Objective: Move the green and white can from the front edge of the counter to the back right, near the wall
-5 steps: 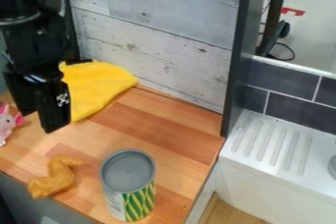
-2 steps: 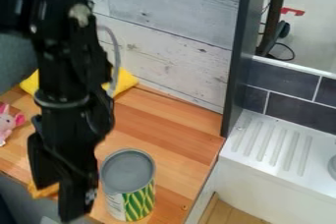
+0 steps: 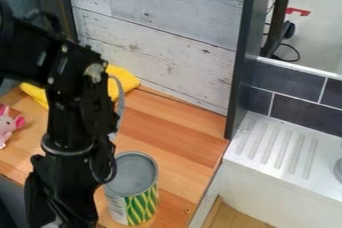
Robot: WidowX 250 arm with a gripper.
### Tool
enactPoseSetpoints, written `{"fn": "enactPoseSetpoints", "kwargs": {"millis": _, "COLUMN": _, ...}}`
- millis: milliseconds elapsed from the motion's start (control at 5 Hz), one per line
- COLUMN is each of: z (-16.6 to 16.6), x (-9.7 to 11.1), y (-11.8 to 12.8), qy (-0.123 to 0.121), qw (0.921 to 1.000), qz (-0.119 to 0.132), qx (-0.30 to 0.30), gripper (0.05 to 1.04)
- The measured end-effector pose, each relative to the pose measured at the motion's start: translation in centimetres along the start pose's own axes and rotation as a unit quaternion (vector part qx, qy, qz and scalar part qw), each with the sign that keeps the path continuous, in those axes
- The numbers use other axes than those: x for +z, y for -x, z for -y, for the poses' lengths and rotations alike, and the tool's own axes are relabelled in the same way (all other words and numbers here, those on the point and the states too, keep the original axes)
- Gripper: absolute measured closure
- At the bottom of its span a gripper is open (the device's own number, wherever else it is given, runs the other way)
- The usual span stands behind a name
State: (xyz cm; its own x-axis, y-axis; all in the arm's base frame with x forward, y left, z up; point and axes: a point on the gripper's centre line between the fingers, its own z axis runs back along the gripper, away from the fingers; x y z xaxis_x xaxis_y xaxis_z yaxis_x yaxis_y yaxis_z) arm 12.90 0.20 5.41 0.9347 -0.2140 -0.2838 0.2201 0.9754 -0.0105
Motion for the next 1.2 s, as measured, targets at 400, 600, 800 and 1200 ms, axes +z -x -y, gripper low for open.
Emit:
{"fn": "enactPoseSetpoints", "kwargs": {"millis": 400, "z": -0.9, "x": -1.6, "y": -3.7, "qy": 0.018, "qw": 0.9992, "qz": 0.035, "qx": 0.001, "gripper": 0.083}}
{"fn": "enactPoseSetpoints", "kwargs": {"millis": 600, "z": -1.5, "x": -1.3, "y": -6.3, "qy": 0.011, "qw": 0.9982, "qz": 0.059, "qx": 0.009, "gripper": 0.083}}
{"fn": "enactPoseSetpoints", "kwargs": {"millis": 800, "z": -2.4, "x": -0.6, "y": -9.4, "qy": 0.01, "qw": 0.9982, "qz": 0.054, "qx": 0.023, "gripper": 0.083}}
{"fn": "enactPoseSetpoints", "kwargs": {"millis": 1200, "z": -5.7, "x": 1.9, "y": -15.1, "qy": 0.051, "qw": 0.9946, "qz": 0.075, "qx": 0.05, "gripper": 0.083}}
